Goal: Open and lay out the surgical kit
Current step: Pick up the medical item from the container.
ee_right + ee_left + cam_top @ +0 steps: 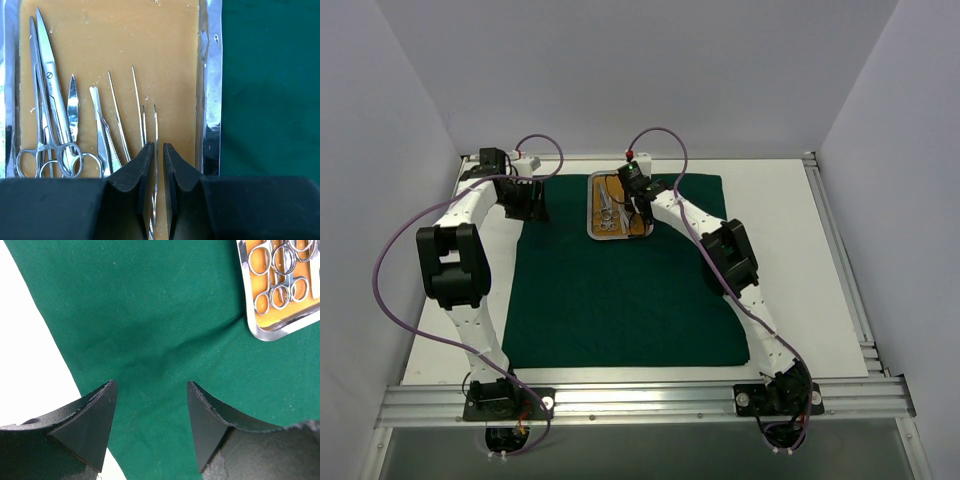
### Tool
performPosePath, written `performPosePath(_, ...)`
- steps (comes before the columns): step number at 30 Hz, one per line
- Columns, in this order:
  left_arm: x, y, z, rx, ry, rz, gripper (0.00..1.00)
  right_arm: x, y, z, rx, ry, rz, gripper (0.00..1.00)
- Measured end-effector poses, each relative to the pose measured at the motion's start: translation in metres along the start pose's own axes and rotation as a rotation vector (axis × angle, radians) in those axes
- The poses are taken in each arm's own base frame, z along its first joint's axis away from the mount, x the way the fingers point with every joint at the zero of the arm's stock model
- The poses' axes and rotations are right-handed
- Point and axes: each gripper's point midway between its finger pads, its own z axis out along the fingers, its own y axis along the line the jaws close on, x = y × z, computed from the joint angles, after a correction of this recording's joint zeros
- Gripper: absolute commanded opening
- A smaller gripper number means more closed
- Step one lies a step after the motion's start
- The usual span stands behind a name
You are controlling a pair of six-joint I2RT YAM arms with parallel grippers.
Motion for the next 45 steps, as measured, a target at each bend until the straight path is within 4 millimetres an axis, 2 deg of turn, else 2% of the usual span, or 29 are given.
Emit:
performPosePath(17, 0.001, 0.001, 0.002, 0.001, 0.005, -0.002, 0.67, 0.009, -0.003, 0.01, -0.022, 0.032, 0.009, 0.07)
performPosePath(23, 0.003, 0.001, 0.003, 0.002, 0.009, -0.002, 0.67, 0.007, 0.002, 0.013, -0.035, 0.029, 0.012, 0.07)
performPosePath(27, 0.003, 0.001, 0.004, 0.002, 0.012, -0.002, 0.67, 0.005, 0.003, 0.016, -0.038, 0.022, 0.015, 0.0)
performPosePath(36, 0.004, 0.001, 0.004, 0.003, 0.016, -0.004, 0.67, 0.003, 0.001, 0.016, -0.02, 0.013, 0.018, 0.0)
performPosePath(41, 0.005, 0.001, 0.004, 0.004, 0.02, -0.004, 0.67, -0.005, -0.005, 0.008, 0.007, -0.004, 0.012, 0.0)
performPosePath(45, 0.006, 0.001, 0.004, 0.004, 0.023, -0.002, 0.67, -0.025, -0.01, -0.016, 0.009, -0.042, 0.023, 0.0)
